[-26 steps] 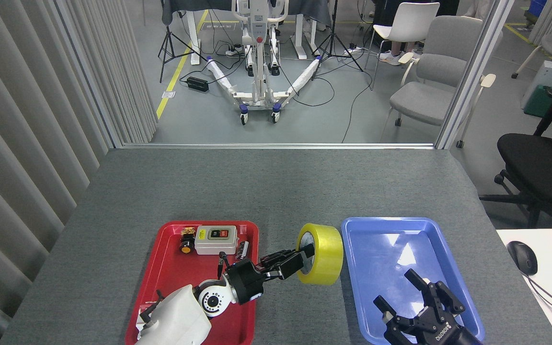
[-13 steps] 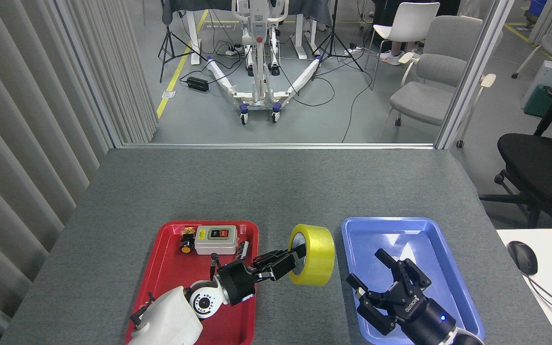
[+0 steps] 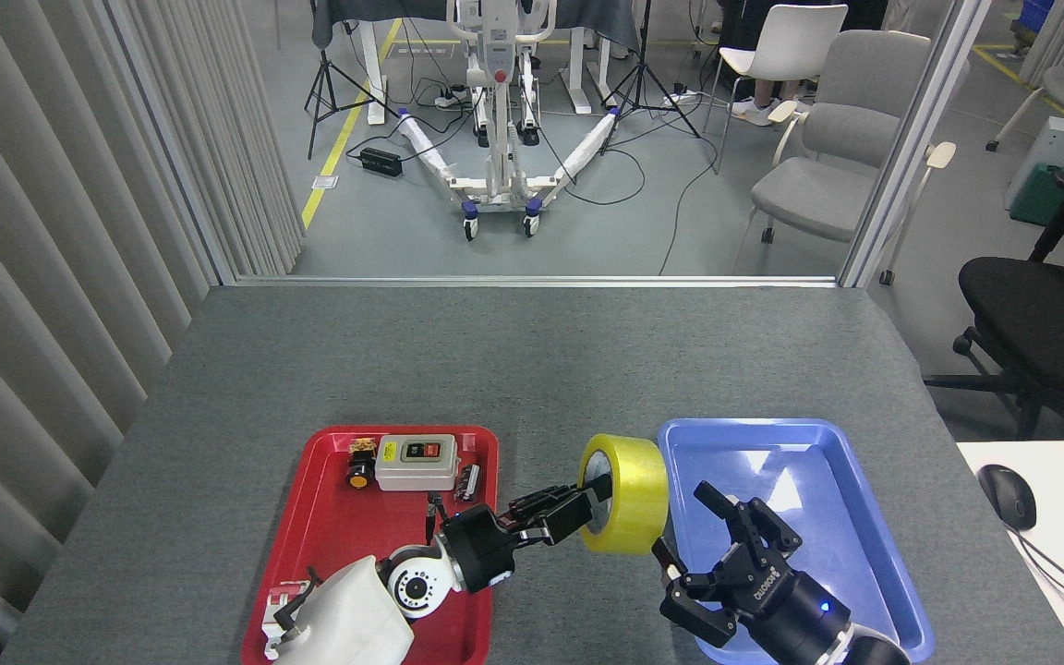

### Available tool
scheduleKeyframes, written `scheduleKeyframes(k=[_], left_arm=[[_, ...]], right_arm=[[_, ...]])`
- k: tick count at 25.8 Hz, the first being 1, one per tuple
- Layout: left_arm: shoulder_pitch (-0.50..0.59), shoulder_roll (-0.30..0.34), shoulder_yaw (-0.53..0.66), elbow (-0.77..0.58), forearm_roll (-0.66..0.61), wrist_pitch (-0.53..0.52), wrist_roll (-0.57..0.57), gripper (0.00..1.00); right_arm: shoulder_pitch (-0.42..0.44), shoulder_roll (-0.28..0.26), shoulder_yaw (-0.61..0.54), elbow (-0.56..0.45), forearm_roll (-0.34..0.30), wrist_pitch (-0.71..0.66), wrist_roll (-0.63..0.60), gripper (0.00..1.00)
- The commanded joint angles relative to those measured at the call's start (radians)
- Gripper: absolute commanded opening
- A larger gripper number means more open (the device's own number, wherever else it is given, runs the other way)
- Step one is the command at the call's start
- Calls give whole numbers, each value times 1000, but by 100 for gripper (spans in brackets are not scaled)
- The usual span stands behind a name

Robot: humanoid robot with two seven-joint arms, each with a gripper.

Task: Place and move tape with both arms
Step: 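Move the right gripper to the tape and grasp it from the left gripper, then release the tape from the left gripper and withdraw the left arm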

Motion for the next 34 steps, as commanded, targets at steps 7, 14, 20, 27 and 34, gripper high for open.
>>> scheduleKeyframes(k=[7, 14, 20, 27, 34], left_arm=[[0, -25, -9, 12, 1, 0, -3, 0], [-1, -27, -9, 14, -1, 0, -3, 0], [-1, -25, -7, 14, 1, 0, -3, 0], [-3, -22, -3, 23, 1, 0, 0, 0], [-12, -11, 2, -2, -2, 118, 47, 100]], right_arm=[[-30, -54, 156, -39, -73, 0, -7, 99], [-39, -128, 246, -66, -134, 0, -11, 97], [-35, -154, 253, -76, -136, 0, -16, 24], [-39, -165, 251, -74, -137, 0, -17, 0], [-35, -166, 251, -76, -152, 0, -19, 0]])
